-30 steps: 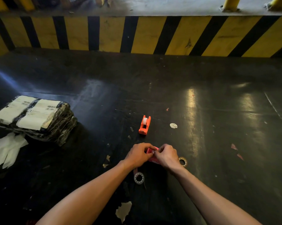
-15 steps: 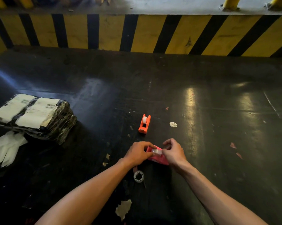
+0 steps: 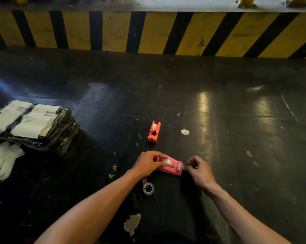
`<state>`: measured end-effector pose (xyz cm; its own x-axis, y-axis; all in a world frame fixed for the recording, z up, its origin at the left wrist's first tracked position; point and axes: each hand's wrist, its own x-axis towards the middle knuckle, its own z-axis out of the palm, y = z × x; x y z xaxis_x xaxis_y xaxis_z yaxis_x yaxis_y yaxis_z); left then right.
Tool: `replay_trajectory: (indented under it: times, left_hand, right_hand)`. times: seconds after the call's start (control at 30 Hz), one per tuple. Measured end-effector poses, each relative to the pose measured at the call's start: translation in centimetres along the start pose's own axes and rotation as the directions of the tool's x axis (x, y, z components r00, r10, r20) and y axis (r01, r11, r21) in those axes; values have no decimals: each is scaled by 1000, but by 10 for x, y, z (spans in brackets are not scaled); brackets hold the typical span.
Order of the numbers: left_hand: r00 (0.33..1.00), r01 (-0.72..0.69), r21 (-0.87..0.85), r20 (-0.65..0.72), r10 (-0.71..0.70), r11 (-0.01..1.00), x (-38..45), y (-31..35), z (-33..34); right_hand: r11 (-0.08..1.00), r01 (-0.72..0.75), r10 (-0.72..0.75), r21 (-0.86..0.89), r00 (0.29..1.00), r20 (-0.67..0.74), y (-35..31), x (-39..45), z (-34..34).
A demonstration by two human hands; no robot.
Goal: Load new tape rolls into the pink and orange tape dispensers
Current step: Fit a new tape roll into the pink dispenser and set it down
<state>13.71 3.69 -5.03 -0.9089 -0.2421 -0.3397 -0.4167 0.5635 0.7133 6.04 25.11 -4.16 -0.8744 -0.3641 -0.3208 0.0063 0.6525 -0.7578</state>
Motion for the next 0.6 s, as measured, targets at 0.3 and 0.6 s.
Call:
replay_trajectory:
  times: [0.3, 0.6]
  left_hand:
    - [999, 12, 25, -44, -11, 1000, 2, 1, 3]
    - [1000, 11, 18, -21, -11, 1000, 2, 1, 3]
  right_hand:
    - [1000, -9, 6, -22, 988, -154, 0, -10, 35]
    - [996, -81, 77, -20, 985, -152, -3, -14, 39]
